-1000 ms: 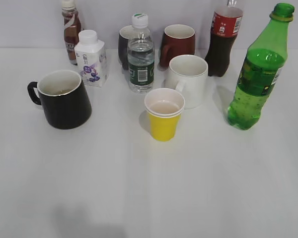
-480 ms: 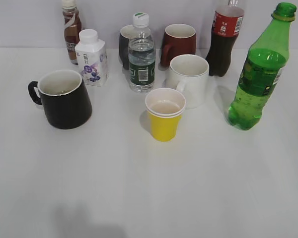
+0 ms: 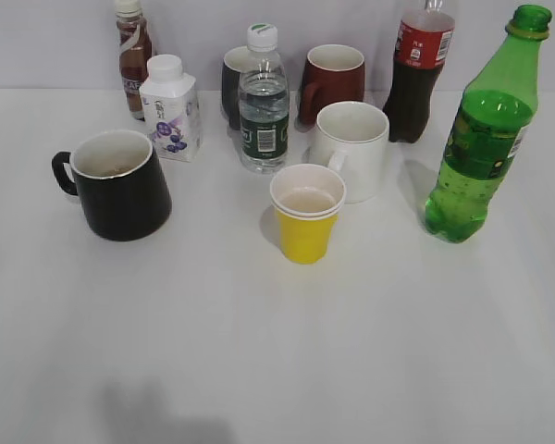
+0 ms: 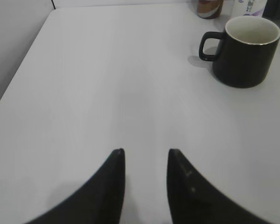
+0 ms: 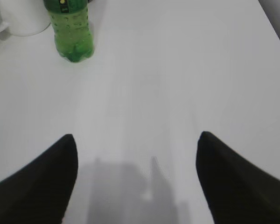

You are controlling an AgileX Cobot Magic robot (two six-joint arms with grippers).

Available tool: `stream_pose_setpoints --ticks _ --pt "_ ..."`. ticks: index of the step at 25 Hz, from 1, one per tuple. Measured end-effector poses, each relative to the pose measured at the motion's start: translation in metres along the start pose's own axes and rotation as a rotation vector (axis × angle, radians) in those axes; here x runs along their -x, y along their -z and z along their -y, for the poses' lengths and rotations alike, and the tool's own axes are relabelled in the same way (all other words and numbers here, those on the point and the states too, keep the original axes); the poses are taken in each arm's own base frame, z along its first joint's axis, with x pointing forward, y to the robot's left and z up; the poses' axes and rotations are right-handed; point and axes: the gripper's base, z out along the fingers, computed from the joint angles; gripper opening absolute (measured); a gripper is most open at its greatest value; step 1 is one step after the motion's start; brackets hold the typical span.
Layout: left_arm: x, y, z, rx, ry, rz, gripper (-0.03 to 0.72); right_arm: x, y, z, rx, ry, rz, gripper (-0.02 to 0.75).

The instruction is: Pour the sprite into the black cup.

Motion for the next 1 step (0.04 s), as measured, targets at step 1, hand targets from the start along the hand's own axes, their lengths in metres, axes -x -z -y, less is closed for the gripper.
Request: stream_pose_setpoints --ticks 1 --pt "0.0 0.0 0.0 0.0 0.0 0.0 0.242 0.0 0.0 0.0 0.0 0.0 0.0 0.592"
